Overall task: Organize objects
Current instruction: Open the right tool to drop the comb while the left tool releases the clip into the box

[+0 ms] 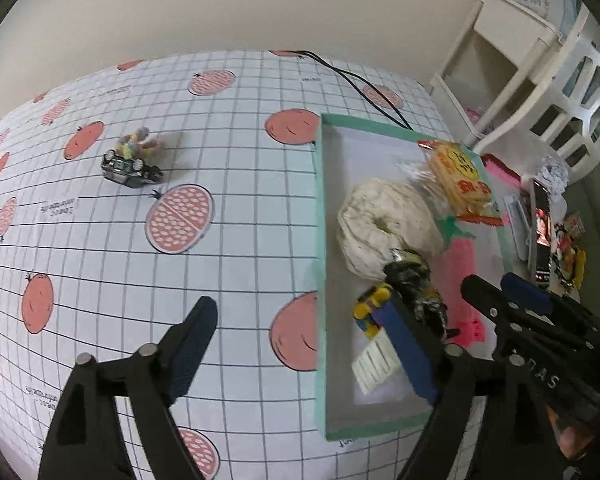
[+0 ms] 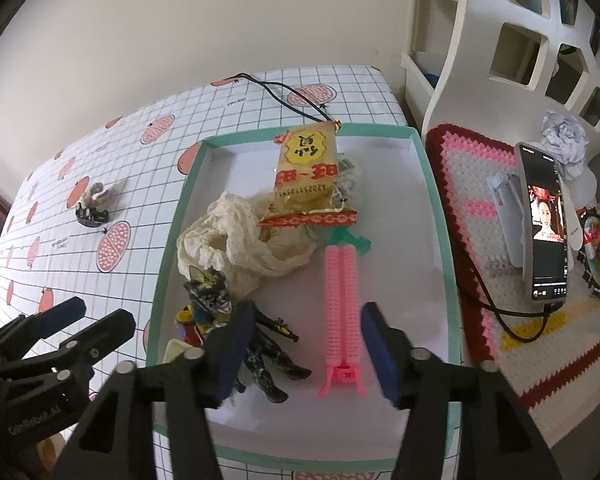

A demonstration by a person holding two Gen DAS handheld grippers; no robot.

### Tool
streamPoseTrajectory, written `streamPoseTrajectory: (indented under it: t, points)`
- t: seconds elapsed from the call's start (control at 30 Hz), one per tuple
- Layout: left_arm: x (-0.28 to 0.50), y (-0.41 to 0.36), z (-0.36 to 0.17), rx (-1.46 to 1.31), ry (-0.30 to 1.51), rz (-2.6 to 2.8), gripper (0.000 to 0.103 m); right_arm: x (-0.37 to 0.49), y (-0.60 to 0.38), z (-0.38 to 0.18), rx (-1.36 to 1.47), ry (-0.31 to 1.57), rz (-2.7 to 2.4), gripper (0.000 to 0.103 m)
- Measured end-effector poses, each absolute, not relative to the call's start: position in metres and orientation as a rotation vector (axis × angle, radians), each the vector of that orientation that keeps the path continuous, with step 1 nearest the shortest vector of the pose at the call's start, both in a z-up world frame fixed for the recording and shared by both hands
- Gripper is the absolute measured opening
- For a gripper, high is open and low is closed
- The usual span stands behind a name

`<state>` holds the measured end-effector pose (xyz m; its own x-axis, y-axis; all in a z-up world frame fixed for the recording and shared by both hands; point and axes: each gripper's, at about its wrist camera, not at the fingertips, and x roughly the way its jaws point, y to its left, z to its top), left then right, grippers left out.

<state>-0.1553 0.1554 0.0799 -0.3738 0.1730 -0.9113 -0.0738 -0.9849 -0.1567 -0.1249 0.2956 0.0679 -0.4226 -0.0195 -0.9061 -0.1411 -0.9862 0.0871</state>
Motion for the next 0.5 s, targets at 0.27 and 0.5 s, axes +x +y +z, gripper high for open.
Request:
streamPoseTrajectory:
  t: [0.27,0.5]
  points:
    - [-0.158,0.140,0.081,-1.652,-0.180,2.540,0.098,-0.127,0.291,0.069,-1.638,0.212,2.592,0.074]
    - [-0.160,0.130,0.083,-1.642,-0.213,2.574,0.103,-0.129,0.291,0.067,-1.636,0.207,2.593,0.100]
